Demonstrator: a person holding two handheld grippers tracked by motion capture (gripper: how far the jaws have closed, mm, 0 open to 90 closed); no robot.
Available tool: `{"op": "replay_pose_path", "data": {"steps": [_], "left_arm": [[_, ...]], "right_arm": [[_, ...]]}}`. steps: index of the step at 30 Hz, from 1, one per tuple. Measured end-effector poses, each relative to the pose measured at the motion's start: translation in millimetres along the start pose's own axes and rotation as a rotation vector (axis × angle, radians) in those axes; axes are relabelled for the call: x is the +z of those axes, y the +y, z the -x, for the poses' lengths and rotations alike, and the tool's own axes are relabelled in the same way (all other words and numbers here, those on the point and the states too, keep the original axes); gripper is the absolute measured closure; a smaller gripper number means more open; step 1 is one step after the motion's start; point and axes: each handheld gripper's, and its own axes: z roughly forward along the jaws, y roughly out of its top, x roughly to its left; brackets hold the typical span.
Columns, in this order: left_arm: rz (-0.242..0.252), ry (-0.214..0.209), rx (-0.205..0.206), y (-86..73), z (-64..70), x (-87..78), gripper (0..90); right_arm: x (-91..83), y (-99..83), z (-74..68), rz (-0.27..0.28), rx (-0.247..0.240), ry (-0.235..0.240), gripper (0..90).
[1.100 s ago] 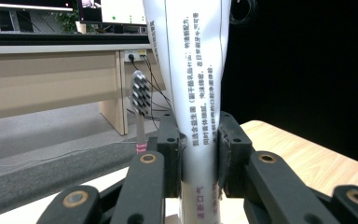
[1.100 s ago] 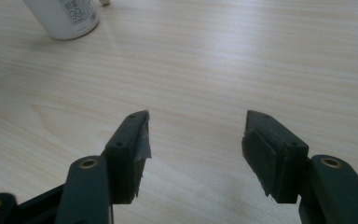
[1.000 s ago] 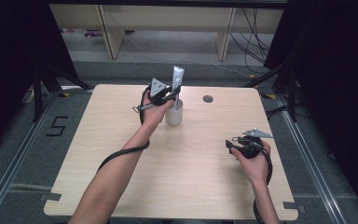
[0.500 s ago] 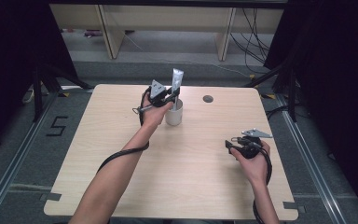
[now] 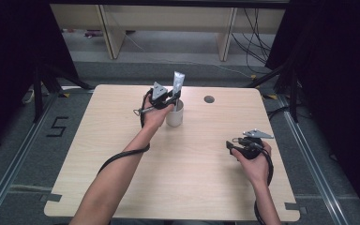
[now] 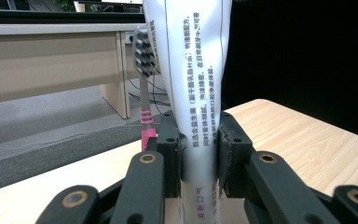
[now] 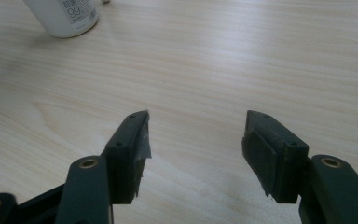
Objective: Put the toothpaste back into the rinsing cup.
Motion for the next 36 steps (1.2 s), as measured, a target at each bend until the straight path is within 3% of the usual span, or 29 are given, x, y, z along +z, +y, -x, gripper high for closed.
{"op": "replay_pose_path", "data": {"steps": [17,21,24,25,26,29,30,36], "left_arm": [[-0.032,0.007,0.002,-6.1,-2.3,-0.3,73.6],[-0.038,0.007,0.0,-8.6,-2.9,-0.2,73.5],[-0.045,0.006,0.002,-10.3,-3.8,-0.4,73.4],[-0.048,0.006,0.002,-10.9,-4.0,-0.4,73.5],[-0.052,0.008,0.003,-11.3,-4.3,-0.5,73.4],[-0.057,0.008,0.005,-12.6,-4.8,-0.8,73.5],[-0.058,0.008,0.005,-12.8,-4.8,-0.8,73.5],[-0.064,0.008,0.005,-14.1,-5.1,-0.5,73.4]], "right_arm": [[1.7,-0.4,-0.9,-0.004,0.012,0.02,41.5],[1.7,-0.8,-3.7,-0.016,0.038,0.014,41.5],[1.9,-0.8,-3.1,-0.013,0.028,0.016,41.5],[1.9,-0.5,-1.2,-0.006,-0.002,0.004,41.5],[1.6,-0.7,-3.2,-0.016,0.024,0.009,41.5],[1.4,-0.8,-4.0,-0.019,0.036,0.014,41.5],[2.0,-0.5,-1.6,-0.01,0.008,0.012,41.5],[4.8,-1.7,-1.3,0.013,-0.002,0.025,41.5]]}}
